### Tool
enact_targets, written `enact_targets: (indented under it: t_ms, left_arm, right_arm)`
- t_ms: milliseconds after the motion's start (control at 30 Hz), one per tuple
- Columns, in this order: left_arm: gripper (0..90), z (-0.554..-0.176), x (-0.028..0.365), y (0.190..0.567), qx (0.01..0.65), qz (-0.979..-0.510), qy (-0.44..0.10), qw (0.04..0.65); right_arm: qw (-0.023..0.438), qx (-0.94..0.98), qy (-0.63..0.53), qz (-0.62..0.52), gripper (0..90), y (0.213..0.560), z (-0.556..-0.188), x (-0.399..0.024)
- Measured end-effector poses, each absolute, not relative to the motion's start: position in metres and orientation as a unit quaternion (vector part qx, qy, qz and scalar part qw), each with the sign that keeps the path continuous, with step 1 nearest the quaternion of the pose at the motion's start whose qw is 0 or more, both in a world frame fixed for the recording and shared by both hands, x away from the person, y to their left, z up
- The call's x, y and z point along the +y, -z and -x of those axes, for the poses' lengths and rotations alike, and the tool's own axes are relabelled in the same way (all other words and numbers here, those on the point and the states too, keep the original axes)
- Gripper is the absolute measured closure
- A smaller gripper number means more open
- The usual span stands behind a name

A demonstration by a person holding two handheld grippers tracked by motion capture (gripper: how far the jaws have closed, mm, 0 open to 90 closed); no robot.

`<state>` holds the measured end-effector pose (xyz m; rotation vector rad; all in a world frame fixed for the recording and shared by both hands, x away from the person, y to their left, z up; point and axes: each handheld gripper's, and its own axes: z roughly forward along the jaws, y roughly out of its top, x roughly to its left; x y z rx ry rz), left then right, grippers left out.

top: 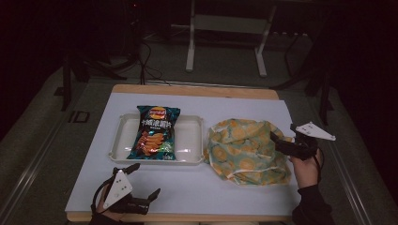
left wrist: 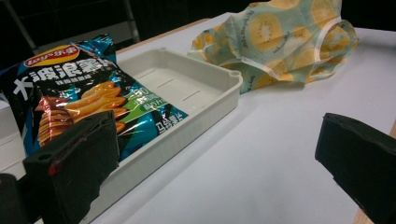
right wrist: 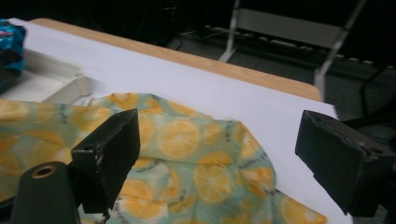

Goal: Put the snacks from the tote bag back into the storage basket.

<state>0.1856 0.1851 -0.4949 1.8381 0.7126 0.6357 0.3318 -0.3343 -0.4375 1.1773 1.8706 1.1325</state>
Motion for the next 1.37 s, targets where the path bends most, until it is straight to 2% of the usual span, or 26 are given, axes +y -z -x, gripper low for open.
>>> enact_targets:
  t_ms: [867, 1367]
  left_arm:
    - [0.1, -0.186, 0.185, 0.495, 0.293, -0.765, -0.261, 0.510]
    - [0.1, -0.186, 0.186, 0.496, 0.293, -0.767, -0.259, 0.509]
  right_arm:
    - [0.399, 0.661, -0.415, -0.481, 12.3, 0.472, -0.291, -0.361]
    - [0.401, 0.654, -0.414, -0.490, 12.4, 0.481, -0.289, -0.366]
